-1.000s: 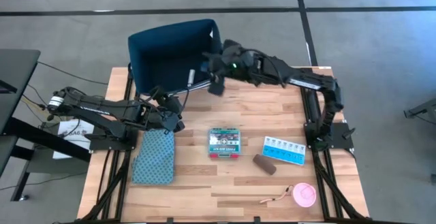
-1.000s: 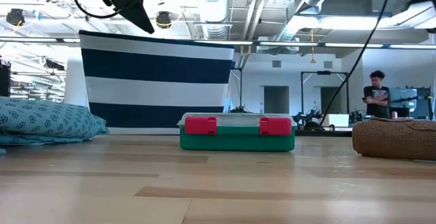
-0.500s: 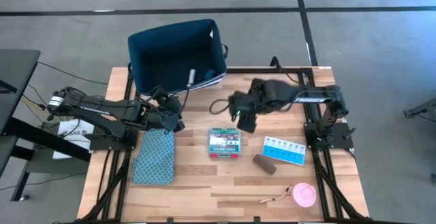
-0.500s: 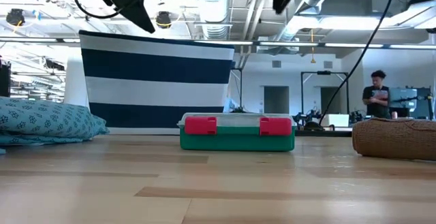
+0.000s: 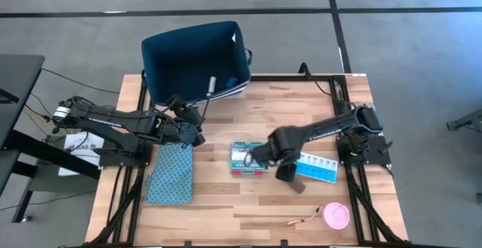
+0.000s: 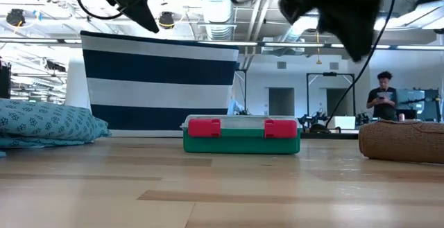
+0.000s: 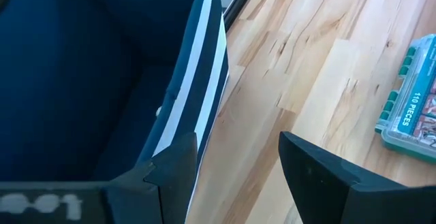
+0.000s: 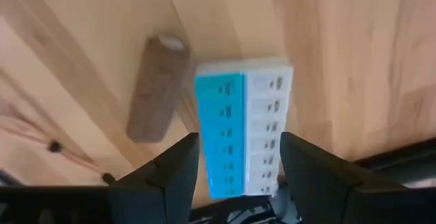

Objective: Pick & place medical supplies in basket/bin
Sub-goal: Put the brown bandage into the blue bin

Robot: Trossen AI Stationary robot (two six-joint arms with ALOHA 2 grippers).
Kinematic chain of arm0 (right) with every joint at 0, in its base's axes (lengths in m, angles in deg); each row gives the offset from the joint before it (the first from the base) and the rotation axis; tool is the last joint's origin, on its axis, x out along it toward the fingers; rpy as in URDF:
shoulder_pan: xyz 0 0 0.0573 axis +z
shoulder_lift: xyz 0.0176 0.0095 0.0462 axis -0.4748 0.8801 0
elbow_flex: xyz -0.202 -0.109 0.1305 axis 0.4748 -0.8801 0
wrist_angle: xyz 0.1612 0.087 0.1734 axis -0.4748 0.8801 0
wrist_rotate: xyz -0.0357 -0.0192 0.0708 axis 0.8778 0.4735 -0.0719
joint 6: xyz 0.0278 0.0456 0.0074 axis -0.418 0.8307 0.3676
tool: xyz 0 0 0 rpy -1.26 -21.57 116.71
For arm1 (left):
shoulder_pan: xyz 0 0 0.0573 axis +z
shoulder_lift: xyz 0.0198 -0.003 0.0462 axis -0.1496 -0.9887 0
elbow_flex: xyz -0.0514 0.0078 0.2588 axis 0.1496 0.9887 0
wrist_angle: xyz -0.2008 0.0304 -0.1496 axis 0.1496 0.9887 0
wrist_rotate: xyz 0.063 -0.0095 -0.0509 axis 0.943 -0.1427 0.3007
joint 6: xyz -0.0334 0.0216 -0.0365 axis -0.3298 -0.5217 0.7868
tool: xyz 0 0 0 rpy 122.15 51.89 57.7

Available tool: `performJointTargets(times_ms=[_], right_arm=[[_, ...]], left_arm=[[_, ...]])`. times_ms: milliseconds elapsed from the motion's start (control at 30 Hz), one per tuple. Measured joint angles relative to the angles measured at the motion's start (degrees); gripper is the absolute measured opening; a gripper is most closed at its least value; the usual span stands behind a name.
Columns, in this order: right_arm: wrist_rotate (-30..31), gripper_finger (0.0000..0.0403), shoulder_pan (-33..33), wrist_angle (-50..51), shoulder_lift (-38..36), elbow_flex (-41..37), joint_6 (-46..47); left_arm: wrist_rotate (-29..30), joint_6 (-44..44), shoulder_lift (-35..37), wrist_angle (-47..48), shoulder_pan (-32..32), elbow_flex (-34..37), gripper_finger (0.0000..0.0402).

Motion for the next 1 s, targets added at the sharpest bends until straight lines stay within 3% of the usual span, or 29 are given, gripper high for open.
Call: performJointTargets(times_ms=[200, 533, 633, 1000], right_arm=[[1.98, 0.0208, 4.97, -1.47, -5.17, -10.33, 8.68], [3.52, 0.0210, 14.75, -25.55, -15.14, -21.92, 24.48], [6.47, 0.0215, 16.90, -29.06, -14.85, -24.35, 27.03], [3.23, 0.0229, 19.51, -28.02, -7.11, -26.84, 30.90]], left_arm=[[0.00, 0.07, -0.01, -0.40, 0.00, 0.00, 0.0199], [-0.02, 0.46, -0.02, -3.79, 0.00, 0.00, 0.0199], [0.00, 0.80, -0.02, -5.26, 0.00, 0.00, 0.0199], [-0.35, 1.70, -0.02, -6.94, 0.02, 0.00, 0.0199]])
